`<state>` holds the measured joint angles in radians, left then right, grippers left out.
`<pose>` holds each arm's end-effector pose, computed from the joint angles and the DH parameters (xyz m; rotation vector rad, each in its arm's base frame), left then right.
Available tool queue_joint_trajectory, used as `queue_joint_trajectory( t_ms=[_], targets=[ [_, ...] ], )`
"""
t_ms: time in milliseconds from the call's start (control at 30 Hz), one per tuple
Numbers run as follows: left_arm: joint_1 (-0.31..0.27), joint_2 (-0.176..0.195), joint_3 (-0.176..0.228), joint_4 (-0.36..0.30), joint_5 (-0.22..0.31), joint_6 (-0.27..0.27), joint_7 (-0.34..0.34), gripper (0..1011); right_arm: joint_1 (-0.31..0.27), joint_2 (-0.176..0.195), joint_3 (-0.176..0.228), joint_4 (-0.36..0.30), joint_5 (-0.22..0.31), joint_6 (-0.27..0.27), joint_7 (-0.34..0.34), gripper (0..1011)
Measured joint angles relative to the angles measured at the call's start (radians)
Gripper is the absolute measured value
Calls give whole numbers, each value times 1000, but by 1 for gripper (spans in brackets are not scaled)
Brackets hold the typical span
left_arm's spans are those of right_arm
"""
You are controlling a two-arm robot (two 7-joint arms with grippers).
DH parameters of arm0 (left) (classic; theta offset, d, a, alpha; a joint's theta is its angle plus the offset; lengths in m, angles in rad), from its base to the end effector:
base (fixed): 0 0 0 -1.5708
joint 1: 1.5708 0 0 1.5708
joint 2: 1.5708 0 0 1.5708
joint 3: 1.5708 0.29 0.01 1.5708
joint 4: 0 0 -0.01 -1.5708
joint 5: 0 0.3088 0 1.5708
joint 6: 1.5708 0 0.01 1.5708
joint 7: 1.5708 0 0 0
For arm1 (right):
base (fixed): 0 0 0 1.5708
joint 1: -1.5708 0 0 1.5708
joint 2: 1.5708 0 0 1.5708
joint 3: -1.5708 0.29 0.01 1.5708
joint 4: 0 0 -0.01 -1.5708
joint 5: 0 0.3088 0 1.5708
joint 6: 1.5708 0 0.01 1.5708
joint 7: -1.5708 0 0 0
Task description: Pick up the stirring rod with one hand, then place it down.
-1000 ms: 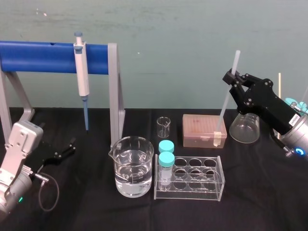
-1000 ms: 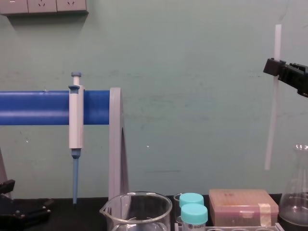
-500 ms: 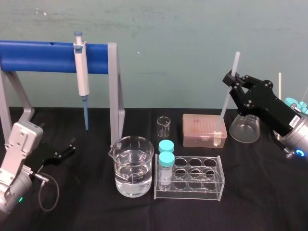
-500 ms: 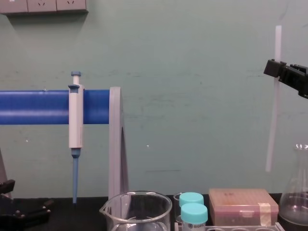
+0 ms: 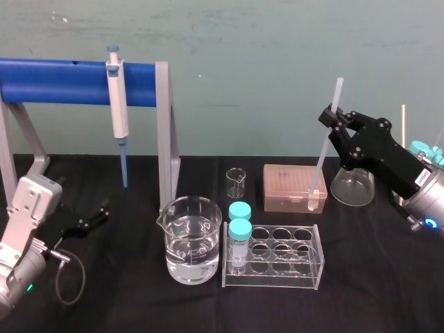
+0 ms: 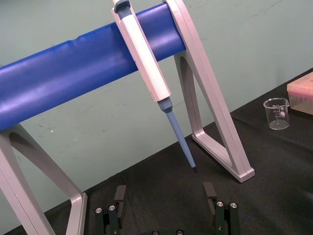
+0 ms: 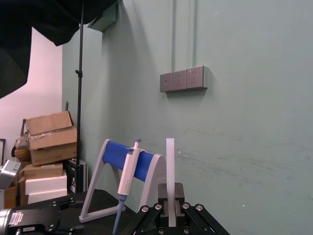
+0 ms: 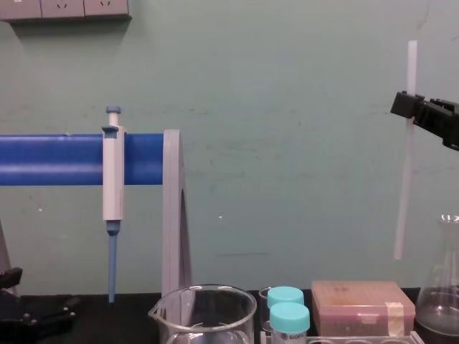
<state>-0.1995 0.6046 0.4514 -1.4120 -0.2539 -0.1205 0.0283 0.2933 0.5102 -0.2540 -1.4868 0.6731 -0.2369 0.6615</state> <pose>0.3581 0.0826 -0.3023 0.3044 -0.2850 1.2480 0.3964 -0.0882 -0.2176 0.2770 -0.2249 -0.7311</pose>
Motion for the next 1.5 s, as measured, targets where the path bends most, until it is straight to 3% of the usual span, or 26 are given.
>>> queue_joint_trajectory(
  t_ms=[267,500,833,1500],
  targets=[
    [0,0,0,0,0,0,0,1000,-5,2,-6,1,2,9,4,71],
    [0,0,0,0,0,0,0,1000,-38,18,-37,5,5,40,20,71],
    [0,0,0,0,0,0,0,1000,-64,26,-59,36,-32,31,11,72],
    [0,0,0,0,0,0,0,1000,-40,0,-65,79,-38,37,7,72]
  ],
)
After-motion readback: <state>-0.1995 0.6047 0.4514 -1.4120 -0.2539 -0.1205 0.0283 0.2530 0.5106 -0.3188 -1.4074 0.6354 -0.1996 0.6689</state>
